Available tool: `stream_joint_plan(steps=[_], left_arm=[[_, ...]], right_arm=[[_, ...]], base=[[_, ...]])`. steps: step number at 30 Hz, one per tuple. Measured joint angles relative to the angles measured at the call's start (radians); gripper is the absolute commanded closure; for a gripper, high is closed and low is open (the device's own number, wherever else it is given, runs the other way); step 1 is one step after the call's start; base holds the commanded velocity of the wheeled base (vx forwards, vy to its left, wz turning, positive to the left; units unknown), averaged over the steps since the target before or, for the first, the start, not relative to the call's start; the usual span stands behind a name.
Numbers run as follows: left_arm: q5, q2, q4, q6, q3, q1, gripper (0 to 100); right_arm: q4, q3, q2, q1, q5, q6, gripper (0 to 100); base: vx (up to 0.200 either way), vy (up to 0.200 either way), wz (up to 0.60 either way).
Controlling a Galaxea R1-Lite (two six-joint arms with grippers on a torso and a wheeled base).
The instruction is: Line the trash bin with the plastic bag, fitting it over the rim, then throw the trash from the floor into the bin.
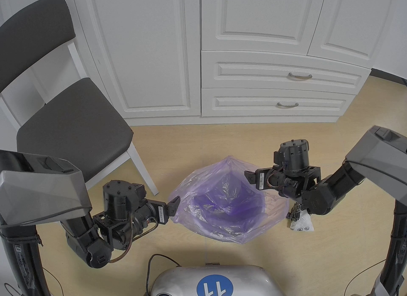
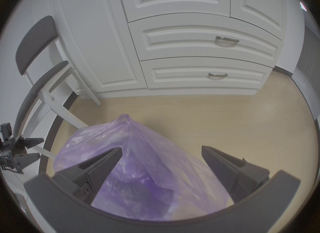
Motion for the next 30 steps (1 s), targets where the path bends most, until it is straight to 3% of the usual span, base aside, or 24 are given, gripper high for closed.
stream_joint_plan(steps=[9, 12, 20, 30], left_arm=[[-0.002, -0.018, 0.522, 0.018, -0.327, -0.01, 0], [-0.001, -0.007, 0.63, 0.021, -0.447, -0.016, 0], [0.003, 0.1, 0.773, 0.03, -0.664, -0.024, 0], [0.011, 0.203, 0.772, 0.044, -0.792, -0.001, 0]], right_arm=[[0.166, -0.017, -0.062, -0.066, 0.024, -0.02, 0], [0.185, -0.019, -0.057, -0.087, 0.028, -0.043, 0], [0.207, -0.025, 0.002, -0.141, 0.033, -0.131, 0], [0.203, -0.054, 0.063, -0.175, 0.036, -0.131, 0]], base=[[0.0, 0.0, 0.0], [0.0, 0.0, 0.0], [0.0, 0.0, 0.0], [0.0, 0.0, 0.0]])
